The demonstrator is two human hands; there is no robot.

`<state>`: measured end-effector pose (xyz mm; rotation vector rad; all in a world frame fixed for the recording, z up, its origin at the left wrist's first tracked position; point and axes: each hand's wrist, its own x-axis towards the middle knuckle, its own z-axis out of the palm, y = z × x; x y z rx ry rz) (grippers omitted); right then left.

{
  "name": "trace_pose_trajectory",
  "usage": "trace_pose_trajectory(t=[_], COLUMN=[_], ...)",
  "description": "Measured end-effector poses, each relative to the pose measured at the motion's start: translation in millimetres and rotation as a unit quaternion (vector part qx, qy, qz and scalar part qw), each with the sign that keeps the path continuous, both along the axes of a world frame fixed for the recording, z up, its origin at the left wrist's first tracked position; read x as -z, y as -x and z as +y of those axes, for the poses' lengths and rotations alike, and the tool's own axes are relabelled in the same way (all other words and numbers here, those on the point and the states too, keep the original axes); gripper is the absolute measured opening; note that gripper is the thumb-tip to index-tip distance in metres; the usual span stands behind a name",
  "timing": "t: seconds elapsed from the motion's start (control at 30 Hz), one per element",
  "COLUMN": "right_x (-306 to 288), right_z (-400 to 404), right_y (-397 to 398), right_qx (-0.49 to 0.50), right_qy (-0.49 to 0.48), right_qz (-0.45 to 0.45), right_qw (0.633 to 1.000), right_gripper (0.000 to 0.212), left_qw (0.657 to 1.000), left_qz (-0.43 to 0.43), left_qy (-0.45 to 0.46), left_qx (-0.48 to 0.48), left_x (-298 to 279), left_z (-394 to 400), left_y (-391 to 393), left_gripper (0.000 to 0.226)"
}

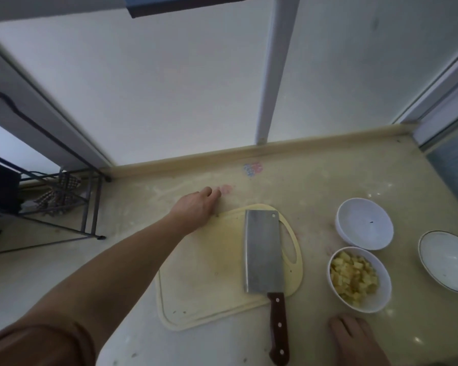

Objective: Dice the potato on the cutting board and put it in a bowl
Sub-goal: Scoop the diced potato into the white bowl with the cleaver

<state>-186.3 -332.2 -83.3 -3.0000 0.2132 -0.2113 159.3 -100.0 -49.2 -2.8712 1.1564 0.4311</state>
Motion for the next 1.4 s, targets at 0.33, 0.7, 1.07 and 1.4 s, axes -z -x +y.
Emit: trace_pose_trajectory(t=[0.33, 0.7, 1.07, 1.4], right_x=[-20, -17, -16, -35], right_z=[104, 2, 3, 14], right_y=[-150, -10, -16, -15], right_qx=[-0.08, 0.03, 0.046, 0.084], right_qy=[0.06, 0.063, 0.096, -0.106], right_qz=[0.269, 0.121, 0.153, 0.157], right_qw=[0.958, 0.99, 0.982, 0.978], right_gripper=[0.06, 0.021, 0.022, 0.048], left_qw=[1.0, 0.996, 0.991, 0.624], left_qz=[-0.004, 0.043, 0.048, 0.449], left_qy=[-0.027, 0.021, -0.019, 0.445], left_qx=[-0.004, -0.077, -0.127, -0.46], left_x=[-8, -7, -14, -18], left_z=[13, 23, 15, 48], left_y=[11, 4, 7, 21], left_gripper=[0.019, 0.016, 0.014, 0.012])
